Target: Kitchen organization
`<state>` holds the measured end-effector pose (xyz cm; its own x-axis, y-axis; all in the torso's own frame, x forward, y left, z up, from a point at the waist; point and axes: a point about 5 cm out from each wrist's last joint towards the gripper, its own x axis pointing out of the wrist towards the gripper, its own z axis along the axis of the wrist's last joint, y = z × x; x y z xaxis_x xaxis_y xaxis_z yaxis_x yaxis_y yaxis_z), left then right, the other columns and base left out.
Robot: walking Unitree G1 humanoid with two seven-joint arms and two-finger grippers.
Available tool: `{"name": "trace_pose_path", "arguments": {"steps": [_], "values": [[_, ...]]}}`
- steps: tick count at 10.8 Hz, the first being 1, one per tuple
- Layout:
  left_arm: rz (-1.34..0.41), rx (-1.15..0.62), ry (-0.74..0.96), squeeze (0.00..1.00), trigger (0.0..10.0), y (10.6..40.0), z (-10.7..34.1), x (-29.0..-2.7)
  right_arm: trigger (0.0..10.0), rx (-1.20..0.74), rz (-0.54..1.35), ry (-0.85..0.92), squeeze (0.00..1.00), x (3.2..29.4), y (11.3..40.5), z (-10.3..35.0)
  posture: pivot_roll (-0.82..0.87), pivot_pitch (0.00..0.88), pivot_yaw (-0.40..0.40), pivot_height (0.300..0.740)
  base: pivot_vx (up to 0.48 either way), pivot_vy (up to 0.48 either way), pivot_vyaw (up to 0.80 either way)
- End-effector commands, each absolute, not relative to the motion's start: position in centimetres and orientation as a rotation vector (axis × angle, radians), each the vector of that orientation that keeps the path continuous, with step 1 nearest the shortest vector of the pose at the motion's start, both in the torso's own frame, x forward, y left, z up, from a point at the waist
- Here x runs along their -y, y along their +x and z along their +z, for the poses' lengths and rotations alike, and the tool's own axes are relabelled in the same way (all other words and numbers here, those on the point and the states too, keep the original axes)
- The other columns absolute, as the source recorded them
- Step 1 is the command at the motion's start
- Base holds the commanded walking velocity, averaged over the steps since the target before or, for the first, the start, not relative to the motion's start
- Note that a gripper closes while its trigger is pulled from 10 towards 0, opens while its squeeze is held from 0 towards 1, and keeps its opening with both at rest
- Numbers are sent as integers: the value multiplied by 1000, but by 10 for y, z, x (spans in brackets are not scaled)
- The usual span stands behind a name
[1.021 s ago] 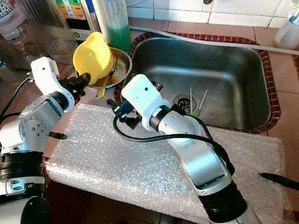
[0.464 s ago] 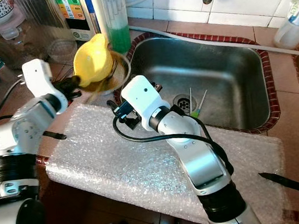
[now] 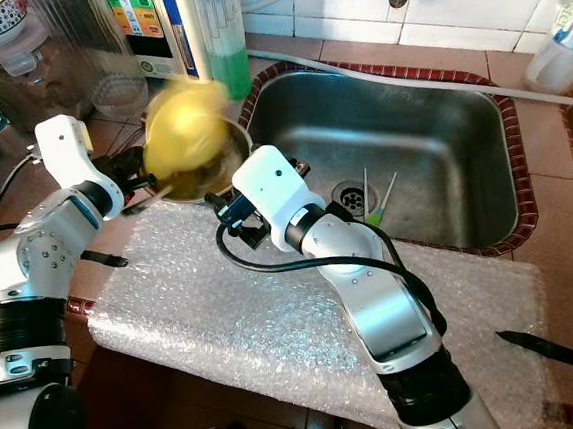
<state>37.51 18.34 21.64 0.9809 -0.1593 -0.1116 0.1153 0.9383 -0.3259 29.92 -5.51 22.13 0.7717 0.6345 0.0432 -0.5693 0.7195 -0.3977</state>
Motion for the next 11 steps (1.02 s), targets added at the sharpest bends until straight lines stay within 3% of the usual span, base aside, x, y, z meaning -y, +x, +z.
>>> {"name": "trace_pose_path", "arguments": {"steps": [1, 5, 6, 9, 11], "values": [[-115, -125, -309, 0, 0, 373, 218, -192, 10000, 200, 687, -380, 200, 51, 298, 224, -74, 227, 87, 740, 0, 0, 0], [-131, -69, -346, 0, 0, 372, 226, -193, 10000, 207, 689, -380, 200, 51, 299, 224, -70, 221, 82, 740, 0, 0, 0], [-139, -45, -362, 1000, 10000, 372, 230, -192, 10000, 209, 690, -381, 204, 51, 299, 224, -69, 219, 80, 740, 0, 0, 0], [-84, 35, -387, 1000, 10000, 372, 241, -200, 10000, 204, 690, -385, 208, 52, 299, 224, -71, 218, 79, 740, 0, 0, 0], [-144, 32, -403, 1000, 10000, 371, 249, -197, 10000, 205, 679, -387, 204, 55, 299, 224, -78, 223, 79, 740, 0, 0, 0]]}}
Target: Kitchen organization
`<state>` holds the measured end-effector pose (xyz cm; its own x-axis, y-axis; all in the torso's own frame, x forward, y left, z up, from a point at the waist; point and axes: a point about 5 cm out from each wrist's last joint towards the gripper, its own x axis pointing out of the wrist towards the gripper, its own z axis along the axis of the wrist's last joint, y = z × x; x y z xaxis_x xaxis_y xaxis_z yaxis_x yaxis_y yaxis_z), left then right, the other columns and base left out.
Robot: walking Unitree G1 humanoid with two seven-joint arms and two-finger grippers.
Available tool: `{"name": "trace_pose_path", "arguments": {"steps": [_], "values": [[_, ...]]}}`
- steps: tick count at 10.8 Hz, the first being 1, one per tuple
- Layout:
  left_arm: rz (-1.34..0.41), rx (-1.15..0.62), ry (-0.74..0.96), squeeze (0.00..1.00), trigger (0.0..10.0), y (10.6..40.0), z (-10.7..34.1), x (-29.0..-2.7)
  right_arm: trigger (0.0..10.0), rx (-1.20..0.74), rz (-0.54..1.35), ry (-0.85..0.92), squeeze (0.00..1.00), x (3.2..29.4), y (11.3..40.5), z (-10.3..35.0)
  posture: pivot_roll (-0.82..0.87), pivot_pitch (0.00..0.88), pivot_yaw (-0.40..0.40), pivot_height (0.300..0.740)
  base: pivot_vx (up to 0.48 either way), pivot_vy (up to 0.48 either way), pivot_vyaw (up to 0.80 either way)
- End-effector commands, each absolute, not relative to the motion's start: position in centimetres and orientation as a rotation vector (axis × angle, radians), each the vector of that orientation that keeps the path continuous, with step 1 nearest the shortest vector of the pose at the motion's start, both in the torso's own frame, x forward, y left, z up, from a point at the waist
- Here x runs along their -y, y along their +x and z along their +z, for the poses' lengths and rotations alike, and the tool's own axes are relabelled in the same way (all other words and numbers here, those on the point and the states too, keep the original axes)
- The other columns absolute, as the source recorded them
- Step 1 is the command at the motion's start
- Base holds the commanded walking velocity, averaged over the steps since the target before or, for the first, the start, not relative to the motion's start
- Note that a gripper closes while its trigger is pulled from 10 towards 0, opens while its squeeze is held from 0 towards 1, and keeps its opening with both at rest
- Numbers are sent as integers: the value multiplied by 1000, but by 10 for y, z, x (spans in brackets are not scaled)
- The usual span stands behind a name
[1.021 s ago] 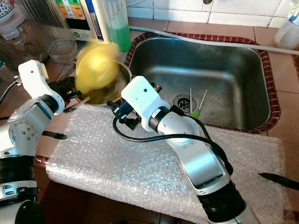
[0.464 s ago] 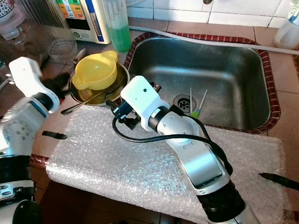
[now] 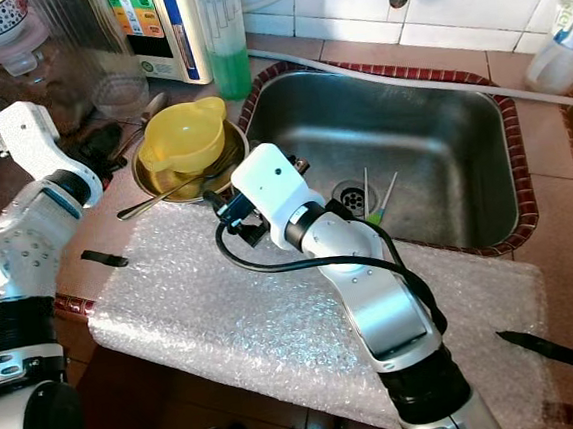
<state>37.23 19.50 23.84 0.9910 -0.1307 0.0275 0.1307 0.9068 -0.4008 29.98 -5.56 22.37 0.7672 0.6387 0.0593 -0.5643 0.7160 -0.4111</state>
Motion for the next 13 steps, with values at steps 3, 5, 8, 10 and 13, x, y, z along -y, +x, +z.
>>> {"name": "trace_pose_path", "arguments": {"steps": [3, 5, 8, 10, 13], "values": [[-190, 23, -403, 1000, 10000, 372, 256, -184, 10000, 210, 682, -385, 204, 55, 299, 225, -79, 223, 83, 740, 0, 0, 0], [-249, -3, -404, 1000, 10000, 370, 253, -167, 10000, 210, 690, -384, 200, 53, 298, 225, -80, 222, 86, 740, 0, 0, 0], [-303, -47, -383, 1000, 10000, 369, 248, -162, 10000, 202, 694, -387, 204, 53, 297, 223, -86, 221, 89, 740, 0, 0, 0], [-299, 120, -370, 1000, 10000, 368, 271, -162, 10000, 203, 694, -390, 196, 54, 296, 222, -86, 221, 91, 740, 0, 0, 0], [-286, 377, -116, 0, 10000, 354, 289, -160, 10000, 206, 697, -399, 196, 54, 296, 220, -85, 216, 88, 740, 0, 0, 0]]}}
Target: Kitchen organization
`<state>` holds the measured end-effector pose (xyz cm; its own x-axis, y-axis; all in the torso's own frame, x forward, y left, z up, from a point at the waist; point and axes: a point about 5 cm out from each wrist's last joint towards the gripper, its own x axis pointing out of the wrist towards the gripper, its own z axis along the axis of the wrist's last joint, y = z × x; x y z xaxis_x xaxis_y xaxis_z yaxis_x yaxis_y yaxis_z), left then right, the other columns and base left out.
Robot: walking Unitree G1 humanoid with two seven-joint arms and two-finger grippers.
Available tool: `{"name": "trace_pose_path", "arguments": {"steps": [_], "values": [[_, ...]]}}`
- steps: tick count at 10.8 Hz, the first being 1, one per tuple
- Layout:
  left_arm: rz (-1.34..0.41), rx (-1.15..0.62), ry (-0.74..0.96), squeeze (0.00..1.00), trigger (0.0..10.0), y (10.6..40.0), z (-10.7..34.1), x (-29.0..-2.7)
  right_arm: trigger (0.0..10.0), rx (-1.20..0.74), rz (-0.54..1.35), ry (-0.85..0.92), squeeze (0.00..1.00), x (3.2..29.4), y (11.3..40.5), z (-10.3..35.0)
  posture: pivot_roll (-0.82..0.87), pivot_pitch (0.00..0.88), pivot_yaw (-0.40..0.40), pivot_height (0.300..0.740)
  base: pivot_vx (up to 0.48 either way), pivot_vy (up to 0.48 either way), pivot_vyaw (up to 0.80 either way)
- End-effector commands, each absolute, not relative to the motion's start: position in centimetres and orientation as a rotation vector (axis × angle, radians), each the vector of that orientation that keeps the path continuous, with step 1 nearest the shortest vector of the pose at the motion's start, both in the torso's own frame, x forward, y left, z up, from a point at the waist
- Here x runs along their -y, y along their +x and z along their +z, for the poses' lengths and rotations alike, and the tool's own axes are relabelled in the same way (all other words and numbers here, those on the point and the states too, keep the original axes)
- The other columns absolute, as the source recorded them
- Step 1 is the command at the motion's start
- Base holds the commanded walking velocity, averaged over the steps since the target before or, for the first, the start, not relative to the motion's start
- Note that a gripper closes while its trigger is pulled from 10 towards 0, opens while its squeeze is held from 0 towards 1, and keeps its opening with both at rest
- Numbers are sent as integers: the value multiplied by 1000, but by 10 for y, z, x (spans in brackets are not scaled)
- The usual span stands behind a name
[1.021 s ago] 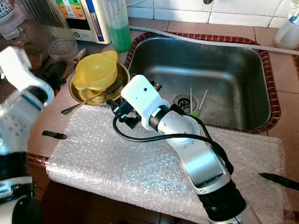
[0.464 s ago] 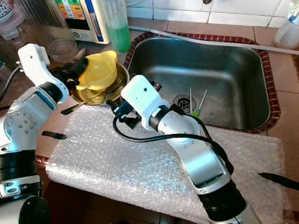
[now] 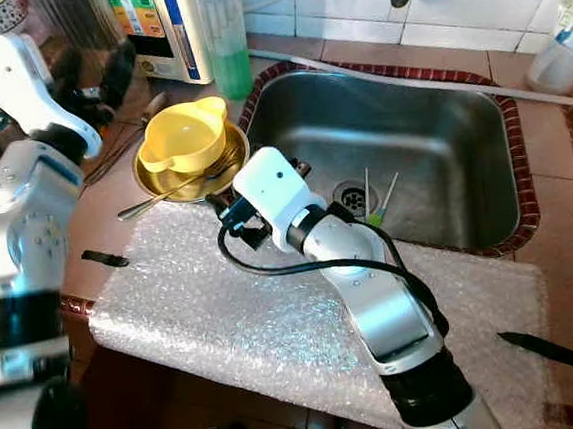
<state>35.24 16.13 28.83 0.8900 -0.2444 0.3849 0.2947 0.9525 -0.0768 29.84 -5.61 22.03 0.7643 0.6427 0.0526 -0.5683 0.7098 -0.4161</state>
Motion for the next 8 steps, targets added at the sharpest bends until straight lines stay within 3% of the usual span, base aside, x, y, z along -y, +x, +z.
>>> {"name": "trace_pose_path", "arguments": {"steps": [1, 2, 8], "values": [[-312, 374, -105, 0, 9529, 349, 282, -156, 10000, 206, 696, -400, 196, 54, 296, 220, -85, 216, 87, 740, 0, 0, 0], [-330, 389, -92, 0, 0, 344, 278, -155, 10000, 208, 695, -399, 196, 54, 297, 220, -84, 214, 84, 740, 0, 0, 0], [-310, 446, -45, 0, 0, 342, 271, -160, 10000, 218, 698, -405, 200, 52, 299, 220, -75, 202, 84, 740, 0, 0, 0]]}}
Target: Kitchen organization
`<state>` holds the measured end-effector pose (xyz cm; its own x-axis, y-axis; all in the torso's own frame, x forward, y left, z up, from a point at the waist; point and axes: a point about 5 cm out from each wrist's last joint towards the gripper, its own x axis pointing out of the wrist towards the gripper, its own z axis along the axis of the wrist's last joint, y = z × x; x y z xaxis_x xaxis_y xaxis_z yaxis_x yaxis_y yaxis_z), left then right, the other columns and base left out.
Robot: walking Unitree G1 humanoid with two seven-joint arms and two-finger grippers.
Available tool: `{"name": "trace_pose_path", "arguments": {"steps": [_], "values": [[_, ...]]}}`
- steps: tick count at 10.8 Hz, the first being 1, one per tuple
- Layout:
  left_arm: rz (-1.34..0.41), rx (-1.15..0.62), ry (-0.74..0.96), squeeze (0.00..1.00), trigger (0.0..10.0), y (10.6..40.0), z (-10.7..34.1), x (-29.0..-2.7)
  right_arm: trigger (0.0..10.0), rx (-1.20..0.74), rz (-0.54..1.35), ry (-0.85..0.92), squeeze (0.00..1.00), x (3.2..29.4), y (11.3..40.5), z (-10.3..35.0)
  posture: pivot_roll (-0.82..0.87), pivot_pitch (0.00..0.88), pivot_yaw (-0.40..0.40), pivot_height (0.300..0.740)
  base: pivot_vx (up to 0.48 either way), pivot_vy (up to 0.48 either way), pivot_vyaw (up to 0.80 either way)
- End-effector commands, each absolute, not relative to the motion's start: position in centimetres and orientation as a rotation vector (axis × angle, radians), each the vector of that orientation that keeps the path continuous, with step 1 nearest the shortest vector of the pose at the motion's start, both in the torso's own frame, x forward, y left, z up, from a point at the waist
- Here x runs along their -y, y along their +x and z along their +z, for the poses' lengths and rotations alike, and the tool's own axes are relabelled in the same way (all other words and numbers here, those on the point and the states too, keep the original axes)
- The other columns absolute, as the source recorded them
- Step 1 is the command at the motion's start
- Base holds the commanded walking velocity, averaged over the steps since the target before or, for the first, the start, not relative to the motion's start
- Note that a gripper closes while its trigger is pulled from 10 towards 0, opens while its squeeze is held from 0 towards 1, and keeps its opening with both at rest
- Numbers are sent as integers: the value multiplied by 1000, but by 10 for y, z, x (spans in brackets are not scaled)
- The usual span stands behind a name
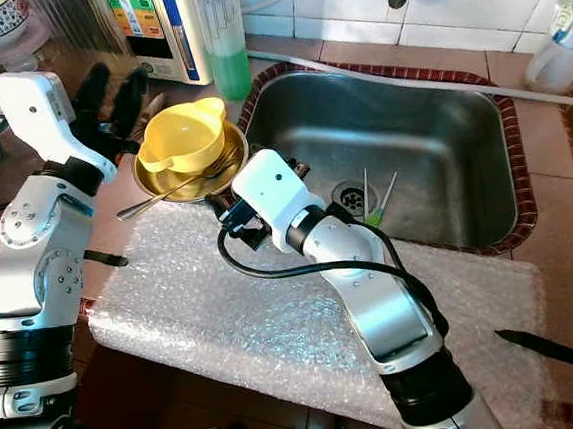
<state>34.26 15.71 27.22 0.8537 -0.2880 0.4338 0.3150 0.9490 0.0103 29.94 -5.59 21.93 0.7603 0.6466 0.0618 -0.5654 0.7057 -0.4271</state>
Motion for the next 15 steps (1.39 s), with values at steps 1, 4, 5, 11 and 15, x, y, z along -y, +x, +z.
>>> {"name": "trace_pose_path", "arguments": {"steps": [1, 4, 5, 11, 15], "values": [[-314, 451, -41, 0, 0, 342, 272, -160, 10000, 220, 698, -406, 196, 52, 298, 220, -76, 200, 84, 740, 0, 0, 0], [-316, 368, -72, 1000, 10000, 345, 261, -159, 10000, 224, 696, -406, 192, 52, 299, 220, -76, 201, 87, 740, 0, 0, 0], [-329, 287, -98, 1000, 10000, 348, 250, -158, 10000, 225, 696, -405, 196, 51, 298, 220, -78, 202, 90, 740, 0, 0, 0], [-235, 103, -255, 1000, 10000, 373, 249, -175, 10000, 216, 688, -396, 196, 51, 296, 218, -86, 209, 109, 740, 0, 0, 0], [-227, 17, -243, 1000, 10000, 383, 239, -175, 10000, 217, 680, -398, 196, 52, 295, 219, -94, 211, 117, 740, 0, 0, 0]]}}
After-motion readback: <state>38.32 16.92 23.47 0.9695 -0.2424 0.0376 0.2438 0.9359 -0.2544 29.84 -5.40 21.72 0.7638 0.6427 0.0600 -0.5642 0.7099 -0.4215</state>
